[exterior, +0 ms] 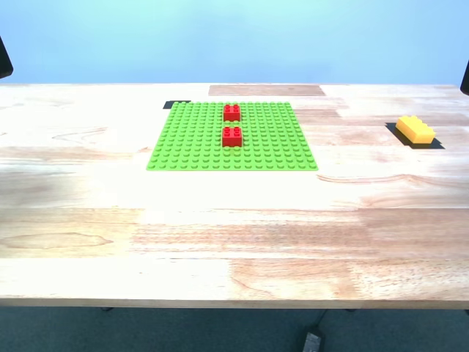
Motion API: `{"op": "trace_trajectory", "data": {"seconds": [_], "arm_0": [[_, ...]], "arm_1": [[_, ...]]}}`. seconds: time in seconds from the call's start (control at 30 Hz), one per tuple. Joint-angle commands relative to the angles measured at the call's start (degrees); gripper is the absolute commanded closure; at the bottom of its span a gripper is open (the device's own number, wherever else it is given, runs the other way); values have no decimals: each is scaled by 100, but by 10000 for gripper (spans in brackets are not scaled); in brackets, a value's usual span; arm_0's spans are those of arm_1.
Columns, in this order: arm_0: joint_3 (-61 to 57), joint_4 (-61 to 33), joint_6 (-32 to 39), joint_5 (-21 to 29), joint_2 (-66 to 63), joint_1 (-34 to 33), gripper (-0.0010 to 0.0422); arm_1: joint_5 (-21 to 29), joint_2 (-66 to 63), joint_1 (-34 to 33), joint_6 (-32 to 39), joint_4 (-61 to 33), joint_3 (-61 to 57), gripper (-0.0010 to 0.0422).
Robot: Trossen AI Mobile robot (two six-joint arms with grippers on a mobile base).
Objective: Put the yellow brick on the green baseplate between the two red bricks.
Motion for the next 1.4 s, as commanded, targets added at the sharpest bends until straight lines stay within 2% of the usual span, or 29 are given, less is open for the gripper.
{"op": "trace_trajectory", "data": {"seconds": [0.03, 0.5, 0.67, 0.8, 0.87, 0.97, 1.07, 1.17, 1.27, 1.33, 1.4], "arm_0": [[0, 9, 0, 2, 11, 2, 413], [9, 15, -46, 61, 11, 2, 413], [199, -15, -249, 109, 17, 2, 412], [708, -44, -260, 509, 221, 2, 412], [1091, -131, -260, 682, 481, 2, 413], [1867, -778, -48, 835, 1038, 2, 413], [2614, -1499, 411, 1196, 1661, 2, 413], [3357, -2258, 748, 1928, 2363, 0, 413], [4083, -3366, 1167, 2601, 3038, 2, 413], [4505, -4140, 1515, 2632, 3423, 2, 413], [4769, -4695, 1862, 2492, 3698, 0, 412]], "arm_1": [[2, 2, 0, 4, 2, 0, 412], [-2, 2, 0, 59, 94, 0, 412], [-4, 2, 0, 988, 544, 13, 413], [68, 90, -15, 1335, 48, 505, 413], [337, 267, -46, 1440, -315, 863, 413], [765, 763, -50, 1735, -765, 1440, 413], [756, 1384, -42, 1427, -1102, 1969, 413], [562, 2037, -22, 870, -1438, 2533, 413], [219, 2616, -26, 1115, -1631, 3067, 413], [284, 3001, -46, 1390, -2050, 3504, 413], [304, 3429, -94, 1340, -2483, 3884, 413]]}}
